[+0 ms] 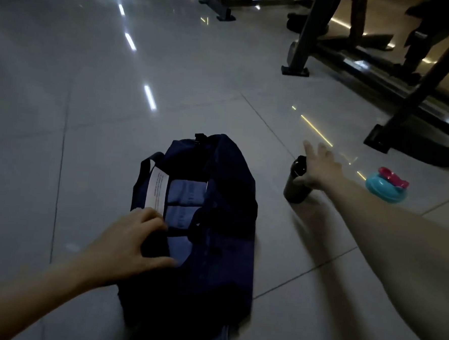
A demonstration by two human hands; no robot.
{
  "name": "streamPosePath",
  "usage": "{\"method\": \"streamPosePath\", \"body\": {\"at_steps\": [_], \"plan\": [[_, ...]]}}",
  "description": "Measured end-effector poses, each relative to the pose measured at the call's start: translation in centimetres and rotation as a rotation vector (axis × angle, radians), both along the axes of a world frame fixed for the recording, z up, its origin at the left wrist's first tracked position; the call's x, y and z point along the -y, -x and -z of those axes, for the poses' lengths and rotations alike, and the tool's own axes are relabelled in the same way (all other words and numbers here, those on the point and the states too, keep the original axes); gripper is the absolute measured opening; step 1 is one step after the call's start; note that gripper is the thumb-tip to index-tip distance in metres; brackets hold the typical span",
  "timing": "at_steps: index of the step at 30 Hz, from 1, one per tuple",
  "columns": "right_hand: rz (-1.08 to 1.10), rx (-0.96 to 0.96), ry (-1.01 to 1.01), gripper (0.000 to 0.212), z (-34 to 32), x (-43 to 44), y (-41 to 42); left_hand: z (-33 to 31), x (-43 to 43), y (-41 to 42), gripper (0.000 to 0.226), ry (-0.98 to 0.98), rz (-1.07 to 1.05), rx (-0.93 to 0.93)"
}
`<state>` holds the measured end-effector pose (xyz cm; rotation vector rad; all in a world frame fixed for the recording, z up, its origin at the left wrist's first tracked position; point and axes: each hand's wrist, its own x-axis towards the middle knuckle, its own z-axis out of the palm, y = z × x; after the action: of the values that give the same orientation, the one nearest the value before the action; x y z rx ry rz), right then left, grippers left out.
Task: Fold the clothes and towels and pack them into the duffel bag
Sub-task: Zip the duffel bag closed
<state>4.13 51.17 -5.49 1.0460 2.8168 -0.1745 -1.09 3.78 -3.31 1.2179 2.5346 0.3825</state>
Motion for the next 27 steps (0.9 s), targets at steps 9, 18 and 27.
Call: {"method": "streamPosePath", "body": {"at_steps": [9,18,27], "plan": [[-0.006,-0.009,0.115,0.093,2.3,0.3,0.5,3.6,1.4,-1.3,0.079,0.130,0.388,-0.285],[-0.089,-0.083,0.116,0.085,0.0,8.5,-5.0,4.0,0.1,-3.7,0.072,0.222,0.467,-0.374],[-0.168,-0.274,0.242,0.070,-10.4,20.8,-10.7,3.0,-0.9,-6.8,0.021,0.218,0.386,-0.499]]}}
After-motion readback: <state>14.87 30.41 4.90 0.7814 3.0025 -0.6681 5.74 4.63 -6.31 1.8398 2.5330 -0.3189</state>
